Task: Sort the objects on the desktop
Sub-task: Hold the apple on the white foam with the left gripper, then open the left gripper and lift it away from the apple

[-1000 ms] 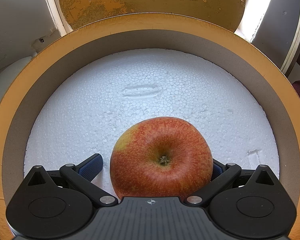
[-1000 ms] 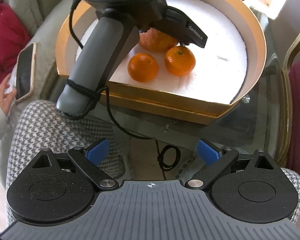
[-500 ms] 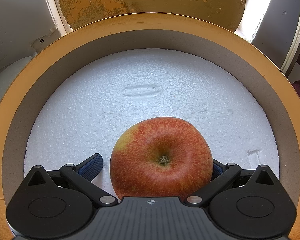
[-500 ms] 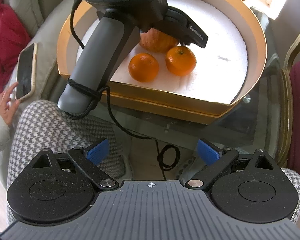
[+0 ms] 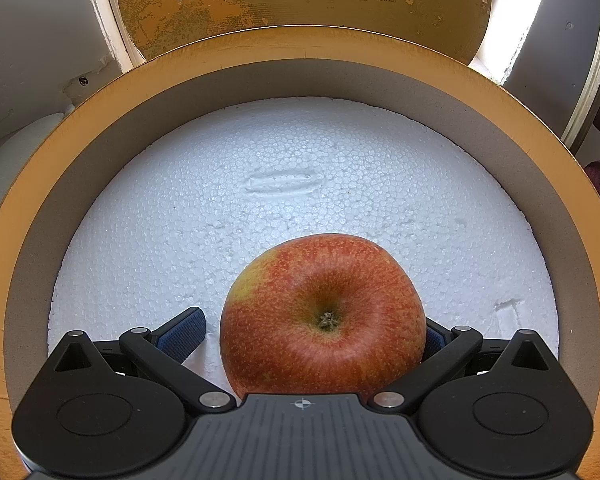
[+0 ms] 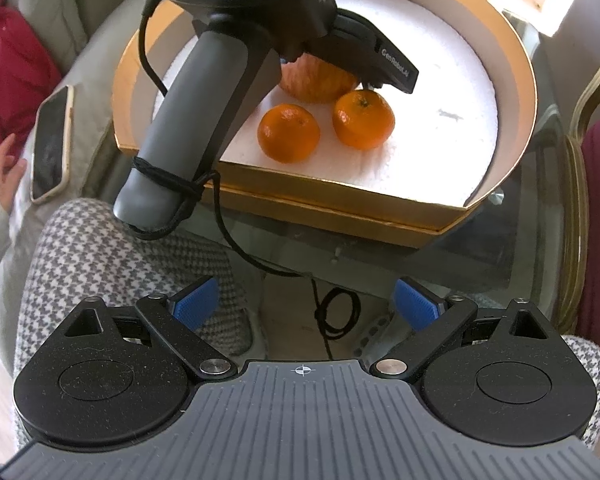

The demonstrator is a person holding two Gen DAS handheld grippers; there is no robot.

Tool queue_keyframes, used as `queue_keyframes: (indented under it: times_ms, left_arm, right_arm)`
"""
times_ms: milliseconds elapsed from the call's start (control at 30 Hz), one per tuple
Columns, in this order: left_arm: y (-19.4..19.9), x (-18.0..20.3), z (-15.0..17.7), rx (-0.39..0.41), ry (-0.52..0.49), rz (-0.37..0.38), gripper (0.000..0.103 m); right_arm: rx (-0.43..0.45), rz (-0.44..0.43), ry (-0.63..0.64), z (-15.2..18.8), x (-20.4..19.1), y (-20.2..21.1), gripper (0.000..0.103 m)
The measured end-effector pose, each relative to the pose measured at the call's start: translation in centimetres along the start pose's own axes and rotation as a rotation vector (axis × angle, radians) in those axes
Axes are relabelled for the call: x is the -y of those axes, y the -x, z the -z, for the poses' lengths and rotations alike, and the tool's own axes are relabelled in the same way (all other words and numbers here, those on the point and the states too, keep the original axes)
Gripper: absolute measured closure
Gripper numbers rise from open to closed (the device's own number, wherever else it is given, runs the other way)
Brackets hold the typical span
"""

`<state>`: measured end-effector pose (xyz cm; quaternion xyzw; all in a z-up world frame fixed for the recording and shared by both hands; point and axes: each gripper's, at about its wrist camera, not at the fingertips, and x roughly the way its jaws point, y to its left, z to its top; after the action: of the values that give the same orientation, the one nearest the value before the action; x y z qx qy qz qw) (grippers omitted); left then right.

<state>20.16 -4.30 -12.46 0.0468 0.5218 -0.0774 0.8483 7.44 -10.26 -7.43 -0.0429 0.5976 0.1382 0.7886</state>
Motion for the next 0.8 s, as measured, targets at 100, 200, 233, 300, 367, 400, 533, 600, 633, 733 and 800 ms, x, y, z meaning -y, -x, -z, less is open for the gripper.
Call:
queue_keyframes:
  times_ms: [100,200,233,300,367,400,533,600,633,733,800]
  left_arm:
    - [0.0,-0.3,0.0,0.000,0.000,0.001,0.000]
    - [0.1,0.1,0.0,0.000,-0.001,0.003,0.000]
    - [0.1,0.6,-0.1,0.000,-0.001,0.003,0.000]
    - [-0.1,-0.2,-0.1,0.000,-0.001,0.003,0.000]
    - [-0.2,-0.4,-0.1,0.000,-0.002,0.004,0.000]
    - [-0.2,-0.6,-0.1,0.000,-0.002,0.004,0.000]
    - [-0.4,-0.9,-0.2,0.000,-0.002,0.005,0.000]
    - [-0.4,-1.0,-0.2,0.000,-0.002,0.005,0.000]
    - [-0.4,-1.0,-0.2,0.000,-0.002,0.006,0.000]
    - [-0.4,-1.0,-0.2,0.000,-0.002,0.007,0.000]
    - [-0.4,-0.9,-0.2,0.000,-0.002,0.007,0.000]
  right_arm:
    - [0.008,-0.011,-0.002,0.1,0.1,0.2,0.005]
    - [0.020,-0.025,-0.003,0.4,0.3,0.5,0.005]
    - [0.027,-0.030,-0.006,0.5,0.5,0.7,0.005]
    - [0.041,-0.037,-0.017,0.7,1.0,1.1,0.005]
    - [0.056,-0.043,-0.035,0.9,1.7,1.5,0.005]
    - [0.063,-0.046,-0.045,1.1,2.1,1.7,0.005]
    - [0.087,-0.055,-0.087,1.5,3.8,2.1,0.005]
    - [0.099,-0.062,-0.105,1.7,4.5,2.4,0.005]
    - [0.106,-0.067,-0.113,1.8,4.9,2.5,0.005]
    - [0.122,-0.076,-0.137,2.1,6.0,2.8,0.005]
    - [0.130,-0.078,-0.151,2.3,6.7,2.9,0.005]
